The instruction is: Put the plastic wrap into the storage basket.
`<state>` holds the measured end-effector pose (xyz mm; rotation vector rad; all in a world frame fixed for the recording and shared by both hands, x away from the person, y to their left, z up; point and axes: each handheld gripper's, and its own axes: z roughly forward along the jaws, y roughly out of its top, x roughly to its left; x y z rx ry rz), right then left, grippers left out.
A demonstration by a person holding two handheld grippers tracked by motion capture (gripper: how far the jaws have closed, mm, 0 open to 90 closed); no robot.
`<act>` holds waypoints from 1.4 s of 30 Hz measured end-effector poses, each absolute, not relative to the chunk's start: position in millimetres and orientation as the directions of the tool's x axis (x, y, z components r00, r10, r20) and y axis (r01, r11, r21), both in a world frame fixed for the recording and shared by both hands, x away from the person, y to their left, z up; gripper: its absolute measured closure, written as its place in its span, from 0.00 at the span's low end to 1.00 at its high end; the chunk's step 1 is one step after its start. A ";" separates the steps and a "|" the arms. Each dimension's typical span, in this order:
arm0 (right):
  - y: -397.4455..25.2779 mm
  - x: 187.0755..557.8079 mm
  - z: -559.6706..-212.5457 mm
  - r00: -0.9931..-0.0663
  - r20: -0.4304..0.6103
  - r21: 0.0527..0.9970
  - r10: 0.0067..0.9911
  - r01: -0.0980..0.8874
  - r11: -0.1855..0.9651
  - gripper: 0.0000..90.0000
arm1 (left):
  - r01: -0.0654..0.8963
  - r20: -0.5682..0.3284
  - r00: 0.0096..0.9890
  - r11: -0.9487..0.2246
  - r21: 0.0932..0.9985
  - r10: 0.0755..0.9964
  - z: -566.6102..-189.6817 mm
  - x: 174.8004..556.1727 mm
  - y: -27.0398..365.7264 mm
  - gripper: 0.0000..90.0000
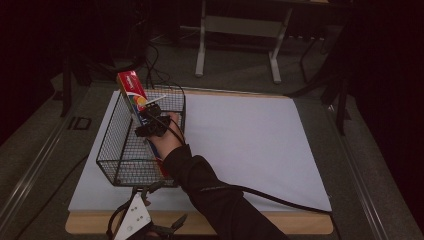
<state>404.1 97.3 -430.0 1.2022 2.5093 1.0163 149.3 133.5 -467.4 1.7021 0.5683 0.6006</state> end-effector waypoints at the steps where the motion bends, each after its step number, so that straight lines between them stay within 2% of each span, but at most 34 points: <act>1: 97.2 405.1 -431.9 -0.652 0.121 0.643 0.748 0.626 0.441 0.43 | 0.054 0.091 0.750 -0.198 0.979 0.655 -467.4 149.3 133.4 0.00; 10: 95.0 416.7 -450.2 -0.634 0.127 0.584 0.763 0.669 0.460 0.41 | 0.056 0.090 0.753 -0.200 0.978 0.652 -467.4 149.8 133.2 0.00; 22: 99.6 421.5 -458.9 -0.663 0.119 0.547 0.739 0.665 0.509 0.37 | 0.059 0.086 0.756 -0.199 0.978 0.649 -467.6 150.5 133.9 0.00; 25: 99.4 420.9 -455.2 -0.681 0.096 0.542 0.726 0.648 0.535 0.32 | 0.059 0.087 0.757 -0.200 0.978 0.648 -467.9 150.6 133.3 0.00; 28: 96.2 419.6 -447.9 -0.686 0.087 0.572 0.723 0.628 0.528 0.31 | 0.060 0.087 0.756 -0.201 0.978 0.649 -468.0 150.6 132.9 0.00; 33: 81.6 416.3 -424.2 -0.716 0.107 0.622 0.689 0.589 0.516 0.29 | 0.060 0.088 0.756 -0.203 0.977 0.649 -468.4 150.9 132.2 0.00; 36: 71.7 414.8 -416.5 -0.740 0.121 0.619 0.662 0.577 0.533 0.22 | 0.065 0.087 0.755 -0.206 0.976 0.650 -469.0 151.7 131.8 0.00; 42: 43.4 411.7 -405.4 -0.764 0.153 0.644 0.627 0.558 0.523 0.15 | 0.071 0.081 0.760 -0.206 0.976 0.645 -470.3 153.4 129.6 0.00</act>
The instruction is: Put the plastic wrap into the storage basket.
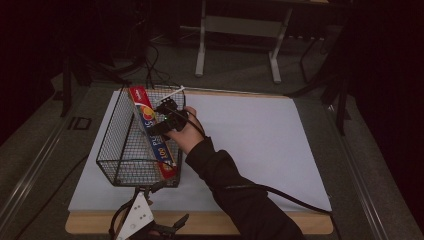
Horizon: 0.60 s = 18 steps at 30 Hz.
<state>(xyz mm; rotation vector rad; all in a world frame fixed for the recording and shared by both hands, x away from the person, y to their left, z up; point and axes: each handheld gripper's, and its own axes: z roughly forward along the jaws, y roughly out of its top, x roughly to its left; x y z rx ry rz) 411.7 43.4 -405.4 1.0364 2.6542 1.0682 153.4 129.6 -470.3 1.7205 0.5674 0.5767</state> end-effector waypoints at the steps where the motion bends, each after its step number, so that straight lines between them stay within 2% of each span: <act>1: 37.6 410.8 -403.6 -0.766 0.160 0.653 0.623 0.555 0.515 0.15 | 0.072 0.081 0.761 -0.209 0.975 0.644 -470.6 153.5 129.2 0.00; 11: -31.7 398.2 -386.8 -0.770 0.144 0.727 0.621 0.508 0.462 0.15 | 0.076 0.079 0.768 -0.212 0.974 0.636 -472.4 156.3 125.7 0.00; 18: -74.6 391.2 -389.1 -0.757 0.125 0.732 0.641 0.506 0.455 0.15 | 0.078 0.080 0.771 -0.218 0.973 0.632 -473.1 158.0 123.4 0.00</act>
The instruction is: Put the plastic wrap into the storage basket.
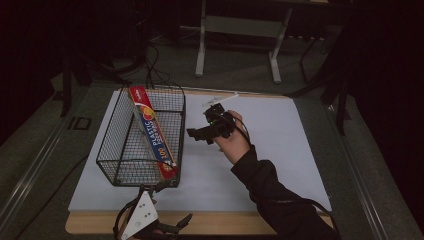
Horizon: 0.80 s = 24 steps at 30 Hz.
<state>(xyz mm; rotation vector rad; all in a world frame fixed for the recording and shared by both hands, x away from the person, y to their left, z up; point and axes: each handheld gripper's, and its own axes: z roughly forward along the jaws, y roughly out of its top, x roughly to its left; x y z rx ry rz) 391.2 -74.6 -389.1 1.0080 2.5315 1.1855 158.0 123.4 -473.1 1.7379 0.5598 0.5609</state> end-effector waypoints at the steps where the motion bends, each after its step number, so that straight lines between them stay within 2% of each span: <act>1: -79.6 390.0 -390.3 -0.756 0.123 0.732 0.643 0.506 0.455 0.15 | 0.078 0.080 0.771 -0.218 0.973 0.632 -473.1 158.0 123.4 0.00; 24: -186.9 350.2 -430.3 -0.726 0.185 0.744 0.663 0.544 0.388 0.16 | 0.087 0.075 0.774 -0.223 0.971 0.629 -474.8 158.6 121.8 0.00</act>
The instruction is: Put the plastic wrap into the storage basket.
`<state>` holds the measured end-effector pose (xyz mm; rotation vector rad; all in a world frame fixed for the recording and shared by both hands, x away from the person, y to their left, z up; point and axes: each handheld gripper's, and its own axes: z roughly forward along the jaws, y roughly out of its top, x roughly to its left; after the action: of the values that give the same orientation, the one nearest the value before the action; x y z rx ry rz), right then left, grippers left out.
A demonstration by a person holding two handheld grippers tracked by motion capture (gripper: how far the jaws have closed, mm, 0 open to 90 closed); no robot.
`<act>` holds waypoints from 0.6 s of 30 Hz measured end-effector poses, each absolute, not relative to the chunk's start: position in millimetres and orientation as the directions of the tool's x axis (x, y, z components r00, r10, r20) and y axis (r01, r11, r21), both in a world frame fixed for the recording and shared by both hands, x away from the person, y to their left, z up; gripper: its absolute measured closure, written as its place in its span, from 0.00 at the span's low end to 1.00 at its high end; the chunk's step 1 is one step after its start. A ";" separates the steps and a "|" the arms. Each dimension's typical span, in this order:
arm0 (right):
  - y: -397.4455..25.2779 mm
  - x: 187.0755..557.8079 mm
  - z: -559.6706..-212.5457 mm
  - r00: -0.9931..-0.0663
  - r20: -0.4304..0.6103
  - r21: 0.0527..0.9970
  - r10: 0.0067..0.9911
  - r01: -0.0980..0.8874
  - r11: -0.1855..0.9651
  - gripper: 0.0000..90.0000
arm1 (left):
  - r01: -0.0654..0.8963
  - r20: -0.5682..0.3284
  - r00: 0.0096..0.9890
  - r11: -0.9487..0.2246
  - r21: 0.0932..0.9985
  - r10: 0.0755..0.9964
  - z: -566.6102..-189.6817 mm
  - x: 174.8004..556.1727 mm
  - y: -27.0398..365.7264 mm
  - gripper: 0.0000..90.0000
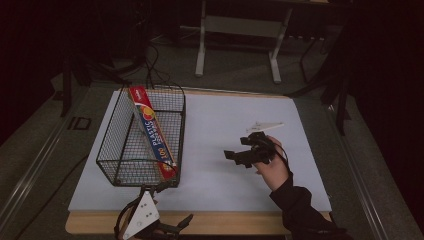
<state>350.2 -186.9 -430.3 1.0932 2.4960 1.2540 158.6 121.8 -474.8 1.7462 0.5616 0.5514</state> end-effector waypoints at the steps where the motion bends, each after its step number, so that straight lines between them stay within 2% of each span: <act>1: -191.1 348.6 -432.7 -0.724 0.185 0.744 0.664 0.545 0.386 0.16 | 0.087 0.075 0.775 -0.224 0.971 0.627 -474.8 158.6 121.7 0.00; 15: -235.3 327.6 -463.7 -0.710 0.186 0.730 0.679 0.563 0.388 0.16 | 0.087 0.079 0.777 -0.230 0.969 0.625 -475.3 158.5 120.5 0.00; 18: -240.6 323.4 -467.6 -0.710 0.161 0.723 0.686 0.558 0.407 0.16 | 0.086 0.079 0.777 -0.230 0.969 0.625 -475.3 158.4 120.7 0.00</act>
<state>323.4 -240.6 -467.6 1.1133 2.4958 1.1875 158.4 120.7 -475.3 1.7537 0.5565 0.5507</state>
